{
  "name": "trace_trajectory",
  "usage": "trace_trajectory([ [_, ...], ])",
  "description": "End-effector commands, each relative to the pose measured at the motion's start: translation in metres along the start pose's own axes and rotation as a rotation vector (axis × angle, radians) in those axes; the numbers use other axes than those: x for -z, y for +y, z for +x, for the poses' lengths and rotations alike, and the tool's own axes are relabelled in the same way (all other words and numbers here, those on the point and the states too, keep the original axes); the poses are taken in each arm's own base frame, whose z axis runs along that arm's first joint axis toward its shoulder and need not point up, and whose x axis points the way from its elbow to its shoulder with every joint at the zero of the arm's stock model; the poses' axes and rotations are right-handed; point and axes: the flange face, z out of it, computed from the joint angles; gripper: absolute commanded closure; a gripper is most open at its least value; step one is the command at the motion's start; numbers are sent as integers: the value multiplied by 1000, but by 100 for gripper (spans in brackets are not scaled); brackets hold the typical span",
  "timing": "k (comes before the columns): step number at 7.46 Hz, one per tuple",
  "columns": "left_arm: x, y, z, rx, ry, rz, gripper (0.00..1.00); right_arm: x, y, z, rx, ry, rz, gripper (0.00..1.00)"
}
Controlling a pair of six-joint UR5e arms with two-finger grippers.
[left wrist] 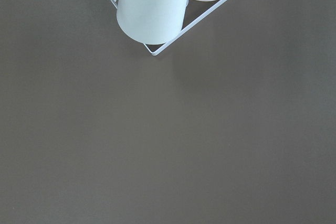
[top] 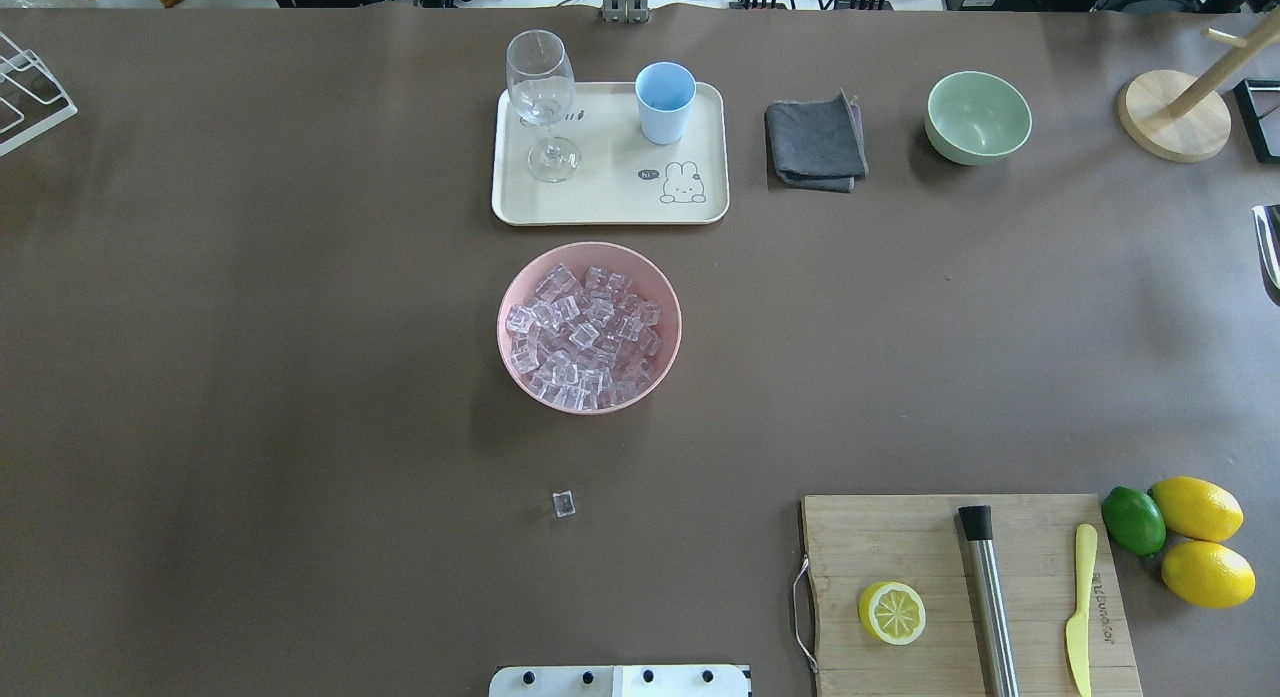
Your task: Put ice in cup with scoop
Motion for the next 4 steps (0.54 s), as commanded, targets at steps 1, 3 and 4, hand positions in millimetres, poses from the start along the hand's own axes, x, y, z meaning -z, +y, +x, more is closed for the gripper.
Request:
trace_trajectory([
  [1,-1,0,-1,2,0,-2,1,-12,1,-1,6,-6,-27,100],
  [3,-2,0,-1,3,-1,-3,1,-16,0,-5,17,-8,-36,91],
  [4,-1,0,-1,0,-1,-2,1,-14,-4,-9,23,-9,-32,72],
])
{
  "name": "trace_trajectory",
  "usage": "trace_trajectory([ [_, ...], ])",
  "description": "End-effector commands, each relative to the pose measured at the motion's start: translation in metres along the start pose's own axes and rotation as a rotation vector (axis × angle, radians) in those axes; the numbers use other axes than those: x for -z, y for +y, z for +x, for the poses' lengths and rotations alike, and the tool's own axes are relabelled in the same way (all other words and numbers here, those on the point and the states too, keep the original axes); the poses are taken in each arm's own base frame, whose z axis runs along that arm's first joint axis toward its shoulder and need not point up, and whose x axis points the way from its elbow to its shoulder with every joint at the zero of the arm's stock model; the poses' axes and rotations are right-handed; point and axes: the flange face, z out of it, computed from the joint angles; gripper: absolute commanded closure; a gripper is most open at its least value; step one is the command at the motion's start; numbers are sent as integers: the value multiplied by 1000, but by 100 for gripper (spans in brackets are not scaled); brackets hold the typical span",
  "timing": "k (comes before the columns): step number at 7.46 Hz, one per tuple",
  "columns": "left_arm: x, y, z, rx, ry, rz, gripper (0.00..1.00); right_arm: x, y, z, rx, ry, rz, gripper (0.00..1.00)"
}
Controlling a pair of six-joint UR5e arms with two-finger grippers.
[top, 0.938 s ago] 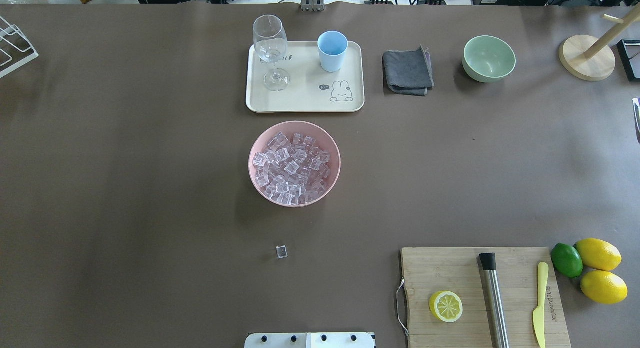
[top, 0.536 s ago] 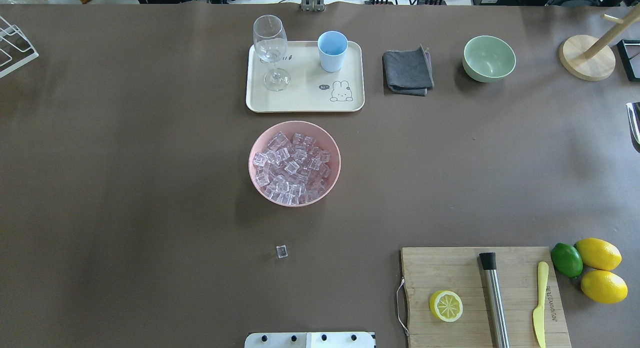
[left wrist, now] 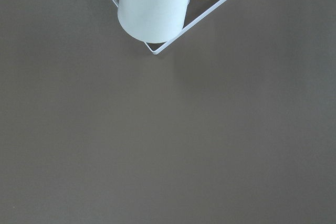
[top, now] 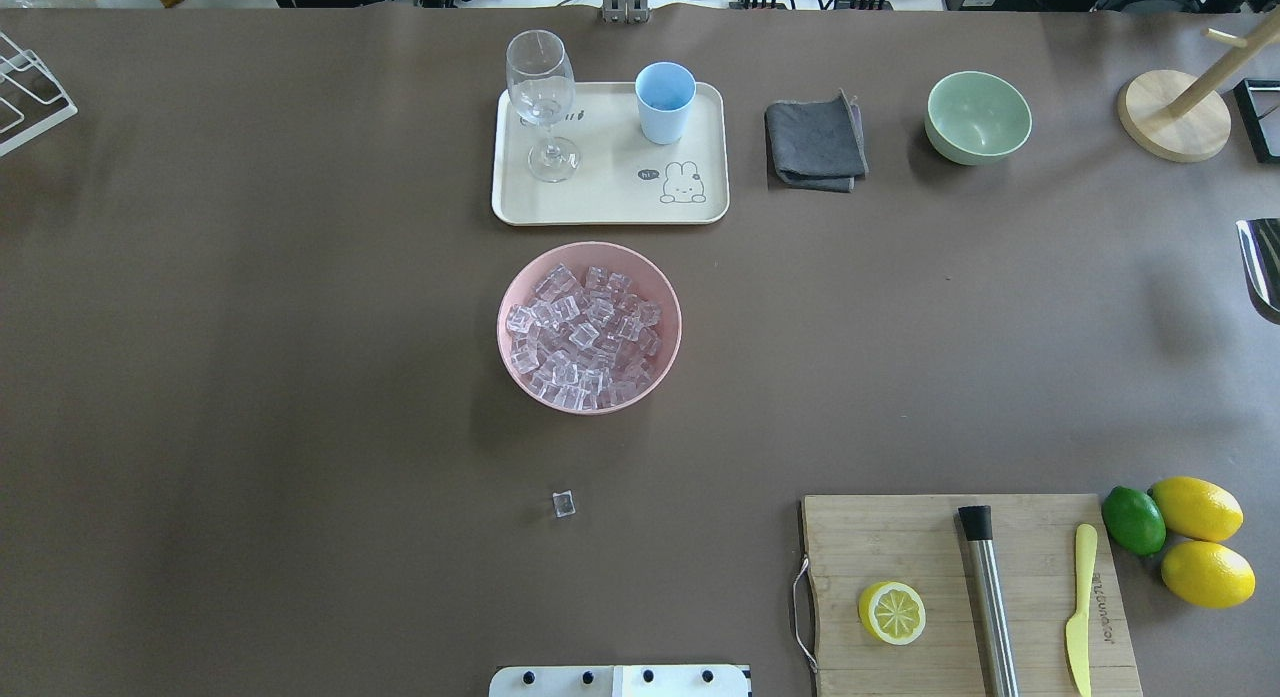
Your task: Put ice in cup with scoop
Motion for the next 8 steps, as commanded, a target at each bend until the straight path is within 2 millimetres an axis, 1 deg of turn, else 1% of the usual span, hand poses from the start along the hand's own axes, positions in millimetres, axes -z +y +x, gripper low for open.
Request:
trace_trajectory([
  [1,0,0,0,0,-1,0,1,0,-4,-5,12,0,1,59],
  [3,1,0,0,-2,0,1,1,4,-5,-8,27,-6,20,42],
  [4,1,0,0,-2,0,1,1,9,-7,-13,41,-10,32,29],
  [5,1,0,1,-1,1,1,1,22,-6,-21,57,-15,56,28],
  [6,1,0,1,-1,1,2,1,45,-5,-16,43,-18,109,28],
  [7,1,0,1,-1,1,2,1,74,-3,-5,17,-22,168,26],
  [8,1,0,1,-2,1,1,1,94,4,12,-26,-31,211,22],
])
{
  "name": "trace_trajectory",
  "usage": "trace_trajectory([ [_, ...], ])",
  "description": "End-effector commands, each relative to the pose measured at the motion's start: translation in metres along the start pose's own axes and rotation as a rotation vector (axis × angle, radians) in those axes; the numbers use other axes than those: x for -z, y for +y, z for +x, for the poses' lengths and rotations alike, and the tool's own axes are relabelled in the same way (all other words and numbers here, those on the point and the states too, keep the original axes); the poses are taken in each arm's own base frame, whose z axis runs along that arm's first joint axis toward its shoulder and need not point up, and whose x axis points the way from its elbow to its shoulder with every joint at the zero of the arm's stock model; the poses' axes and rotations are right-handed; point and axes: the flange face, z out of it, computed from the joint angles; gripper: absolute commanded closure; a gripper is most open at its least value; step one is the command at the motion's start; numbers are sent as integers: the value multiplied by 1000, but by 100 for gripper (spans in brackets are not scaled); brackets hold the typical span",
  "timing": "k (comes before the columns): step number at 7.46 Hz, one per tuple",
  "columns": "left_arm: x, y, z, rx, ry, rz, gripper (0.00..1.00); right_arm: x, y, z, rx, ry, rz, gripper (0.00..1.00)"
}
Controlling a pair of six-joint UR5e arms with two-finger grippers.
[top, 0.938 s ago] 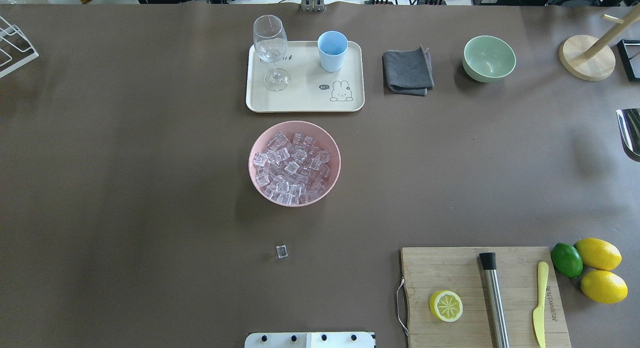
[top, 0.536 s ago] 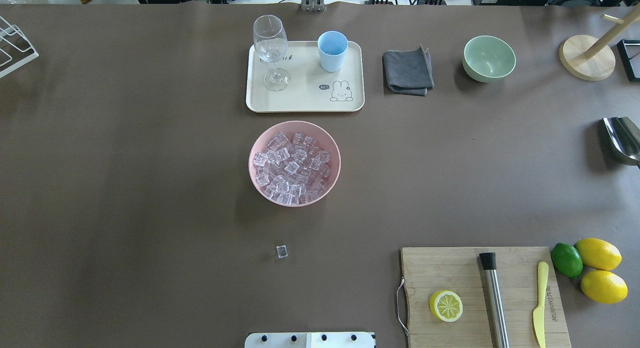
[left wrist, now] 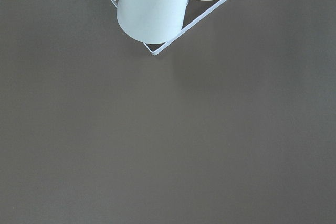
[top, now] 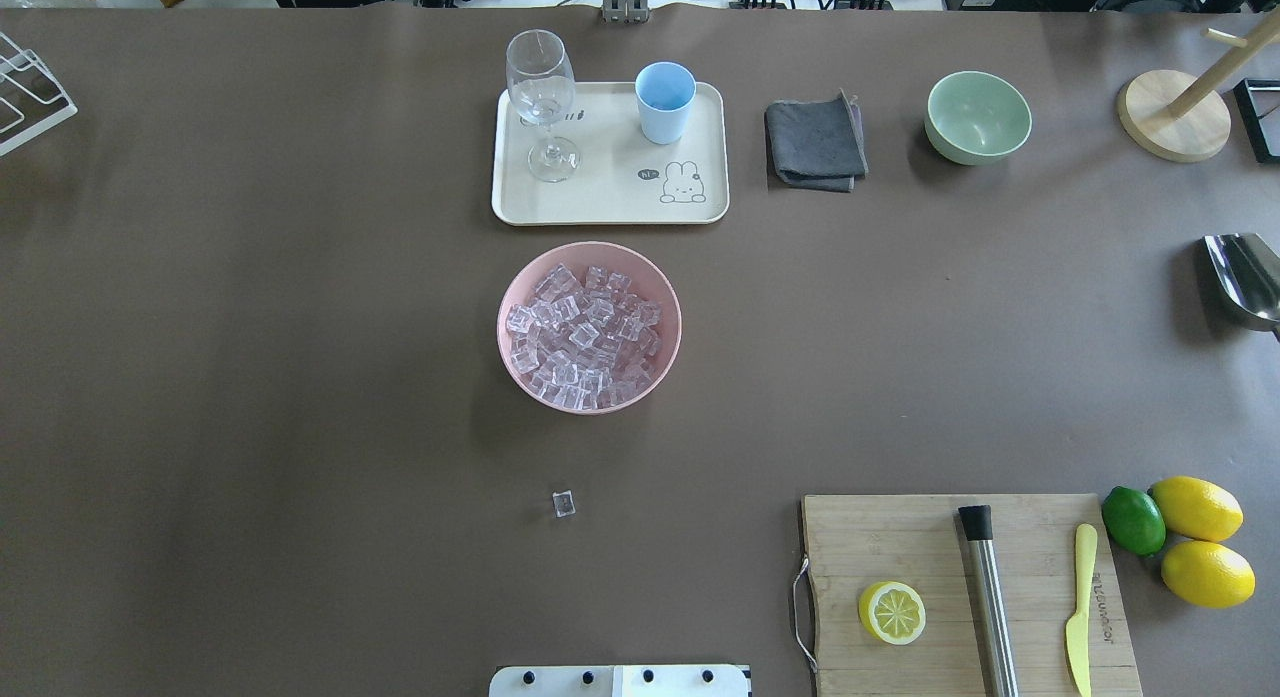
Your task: Put ice in cup with scoop
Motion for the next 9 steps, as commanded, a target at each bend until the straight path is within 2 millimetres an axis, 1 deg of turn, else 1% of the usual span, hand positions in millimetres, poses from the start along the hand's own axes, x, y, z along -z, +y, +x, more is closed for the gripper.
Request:
trace_trajectory([
  [1,0,0,0,-2,0,0,1,60,8,23,-54,-27,121,10],
  [2,1,0,1,-2,1,3,1,74,13,27,-45,-23,146,1],
  [3,1,0,2,-3,1,2,1,83,18,39,-69,-24,138,1],
  [5,1,0,4,-7,1,2,1,110,28,39,-9,-8,85,1],
  [6,1,0,4,-7,1,2,1,116,26,41,27,-4,76,1],
  [9,-1,0,6,-12,1,-2,1,115,26,45,27,26,69,1],
])
